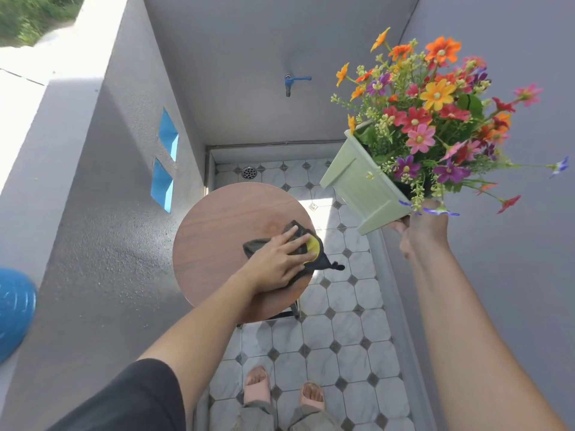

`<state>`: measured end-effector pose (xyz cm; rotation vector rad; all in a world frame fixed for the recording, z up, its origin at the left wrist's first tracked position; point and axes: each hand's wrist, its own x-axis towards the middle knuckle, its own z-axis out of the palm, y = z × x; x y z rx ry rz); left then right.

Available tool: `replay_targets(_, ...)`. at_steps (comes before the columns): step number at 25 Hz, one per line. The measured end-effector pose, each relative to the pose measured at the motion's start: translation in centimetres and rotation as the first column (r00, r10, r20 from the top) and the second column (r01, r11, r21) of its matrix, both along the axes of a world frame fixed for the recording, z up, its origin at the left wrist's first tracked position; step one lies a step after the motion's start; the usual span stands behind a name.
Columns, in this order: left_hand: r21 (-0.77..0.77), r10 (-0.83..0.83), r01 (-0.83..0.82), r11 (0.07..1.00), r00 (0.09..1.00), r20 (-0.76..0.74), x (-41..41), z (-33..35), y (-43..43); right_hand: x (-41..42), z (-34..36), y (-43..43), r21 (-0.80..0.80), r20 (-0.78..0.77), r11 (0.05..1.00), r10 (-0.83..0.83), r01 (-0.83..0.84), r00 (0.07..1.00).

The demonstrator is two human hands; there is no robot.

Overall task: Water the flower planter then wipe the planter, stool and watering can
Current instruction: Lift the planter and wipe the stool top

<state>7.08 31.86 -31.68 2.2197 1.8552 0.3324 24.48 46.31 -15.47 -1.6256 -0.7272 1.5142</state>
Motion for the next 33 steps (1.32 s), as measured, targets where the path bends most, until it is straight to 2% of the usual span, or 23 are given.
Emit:
replay_targets(2, -0.011, -0.149, 0.149, 0.989, 0.989, 0.018, 2.0, 0.0, -3.0, 0.1, 0.0, 0.2, 0.003, 0.011, 1.000, 0.007, -0.007, 1.000)
replay_targets(4, -0.011, -0.175, 0.176, 0.984, 0.983, 0.051, 1.9, 0.0, -7.4, 0.2, -0.2, 0.3, 0.007, 0.010, 1.000, 0.015, -0.015, 1.000)
replay_targets(7, 0.004, -0.082, 0.082, 0.997, 0.995, 0.054, -1.6, -0.4, -12.6, 0.4, -0.3, 0.5, 0.029, -0.011, 0.999, 0.042, -0.041, 0.999)
replay_targets(10, 0.003, 0.143, -0.143, 0.990, 0.990, 0.009, -4.5, 0.0, -13.7, 0.5, -0.6, 0.8, 0.047, -0.021, 0.997, 0.057, -0.056, 0.998)
replay_targets(12, 0.045, 0.225, -0.222, 0.974, 0.972, -0.066, -3.5, 0.3, -12.8, 0.6, -0.9, 0.9, 0.063, 0.000, 0.995, 0.081, -0.081, 0.997)
replay_targets(18, 0.111, 0.081, -0.066, 0.992, 0.987, -0.136, 1.8, -0.3, -5.9, 0.5, -1.6, 1.0, 0.110, -0.001, 0.991, 0.078, -0.077, 0.997)
replay_targets(23, 0.187, 0.224, -0.204, 0.961, 0.970, -0.092, 0.9, -0.9, 2.1, 0.7, -2.8, 1.9, 0.076, 0.048, 0.995, 0.065, -0.069, 0.997)
replay_targets(26, 0.218, 0.356, -0.335, 0.917, 0.932, -0.068, -2.1, -1.2, 5.8, 0.7, -2.8, 1.8, 0.030, 0.019, 0.996, 0.081, -0.082, 0.996)
replay_targets(29, 0.216, 0.501, -0.479, 0.851, 0.864, -0.056, -6.7, -2.0, 6.9, 0.7, -3.2, 1.9, 0.090, 0.040, 0.993, 0.072, -0.075, 0.997)
replay_targets(33, 0.199, 0.742, -0.727, 0.657, 0.671, 0.002, -12.0, -2.1, 3.7, 0.8, -3.5, 1.9, 0.117, 0.044, 0.990, 0.079, -0.083, 0.996)
